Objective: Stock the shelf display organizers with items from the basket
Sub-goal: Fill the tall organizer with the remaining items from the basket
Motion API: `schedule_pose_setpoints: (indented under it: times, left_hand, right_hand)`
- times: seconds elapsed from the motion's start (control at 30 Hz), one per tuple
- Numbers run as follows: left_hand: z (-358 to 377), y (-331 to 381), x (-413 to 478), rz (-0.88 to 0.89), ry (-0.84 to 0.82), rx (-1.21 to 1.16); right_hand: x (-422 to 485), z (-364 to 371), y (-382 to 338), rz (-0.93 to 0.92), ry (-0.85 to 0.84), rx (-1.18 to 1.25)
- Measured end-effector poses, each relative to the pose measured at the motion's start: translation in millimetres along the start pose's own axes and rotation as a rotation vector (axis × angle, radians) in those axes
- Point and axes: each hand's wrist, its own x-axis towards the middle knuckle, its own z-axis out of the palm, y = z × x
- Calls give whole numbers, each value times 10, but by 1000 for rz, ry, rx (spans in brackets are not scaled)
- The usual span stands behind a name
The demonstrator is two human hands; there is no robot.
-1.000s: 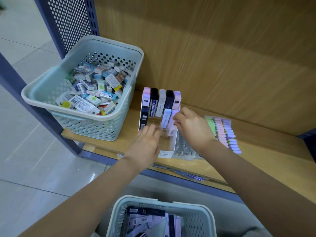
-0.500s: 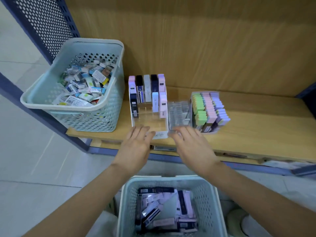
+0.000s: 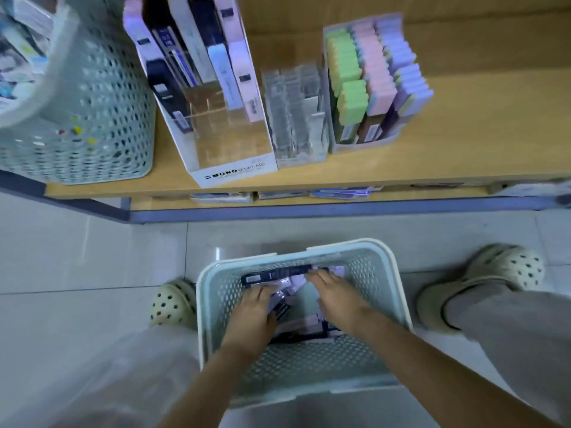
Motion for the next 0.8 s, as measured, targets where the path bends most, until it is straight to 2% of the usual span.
schedule_pose_setpoints:
  times: [0.13, 0.3, 0.47, 0.67, 0.8]
  left_hand:
    - [80, -53, 182, -47, 21, 100]
    - [171, -13, 241, -66, 39, 275]
    - [221, -103, 184, -167, 140, -36]
    - [242, -196, 293, -157, 70, 121]
    - [237, -219, 388, -132, -28, 234]
  right_hand:
    - [188, 187, 5, 11, -2, -52]
    - [303, 287, -39, 56, 87, -110]
    - [340, 301, -42, 47, 130, -61]
    - [387, 289, -46, 18, 20, -225]
    - [271, 279, 46, 84, -40, -188]
